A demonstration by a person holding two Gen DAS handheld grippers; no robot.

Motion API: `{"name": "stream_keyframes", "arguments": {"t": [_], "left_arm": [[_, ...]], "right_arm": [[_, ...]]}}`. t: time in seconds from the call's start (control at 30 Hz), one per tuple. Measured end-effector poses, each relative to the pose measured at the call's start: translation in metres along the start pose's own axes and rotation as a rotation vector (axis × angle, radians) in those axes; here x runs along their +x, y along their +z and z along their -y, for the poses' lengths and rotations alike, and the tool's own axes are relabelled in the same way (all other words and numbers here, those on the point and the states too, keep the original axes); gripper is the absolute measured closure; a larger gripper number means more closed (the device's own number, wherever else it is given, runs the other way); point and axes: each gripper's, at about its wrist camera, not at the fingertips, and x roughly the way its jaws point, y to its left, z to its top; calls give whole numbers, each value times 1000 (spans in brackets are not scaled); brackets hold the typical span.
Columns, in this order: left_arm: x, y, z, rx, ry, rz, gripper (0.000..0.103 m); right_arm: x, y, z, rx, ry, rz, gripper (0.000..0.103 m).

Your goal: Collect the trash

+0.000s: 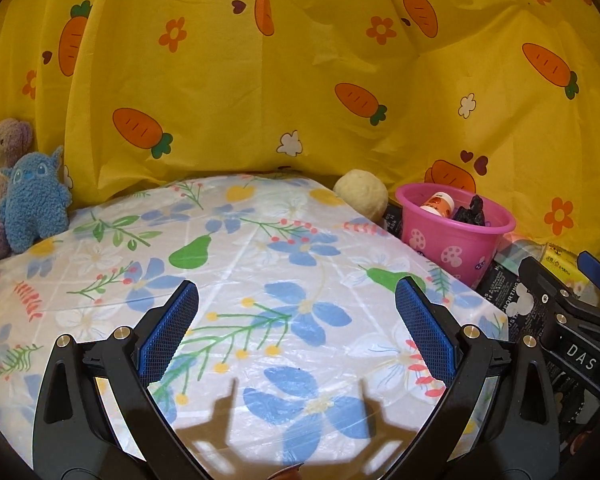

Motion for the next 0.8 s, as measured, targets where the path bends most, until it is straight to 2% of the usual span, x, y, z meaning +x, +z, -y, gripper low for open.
{"name": "stream_keyframes", "arguments": {"t": [0.8], "left_arm": [[-12,-8,-6,-23,7,7,6]], "right_arm": [[-15,-4,-11,-26,24,15,6]]}}
